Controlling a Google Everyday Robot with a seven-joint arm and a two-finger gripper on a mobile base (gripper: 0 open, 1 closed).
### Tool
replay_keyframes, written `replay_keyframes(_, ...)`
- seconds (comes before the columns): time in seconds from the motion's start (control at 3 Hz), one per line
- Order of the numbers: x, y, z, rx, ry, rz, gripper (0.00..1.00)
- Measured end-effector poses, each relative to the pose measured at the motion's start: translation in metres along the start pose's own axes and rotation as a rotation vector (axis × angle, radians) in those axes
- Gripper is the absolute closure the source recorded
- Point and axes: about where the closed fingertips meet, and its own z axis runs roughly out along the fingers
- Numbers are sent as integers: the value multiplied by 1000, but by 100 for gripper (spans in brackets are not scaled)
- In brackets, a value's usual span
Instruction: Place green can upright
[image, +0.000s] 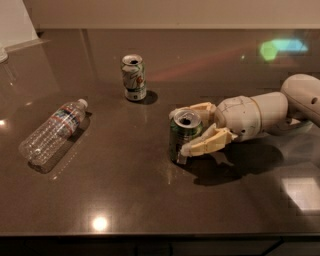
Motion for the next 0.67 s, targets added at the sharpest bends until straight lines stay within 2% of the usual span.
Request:
replay_keyframes(0.33, 0, 0, 1, -2, 0, -1, 0)
replay_keyframes(0.67, 0, 0, 1, -2, 0, -1, 0)
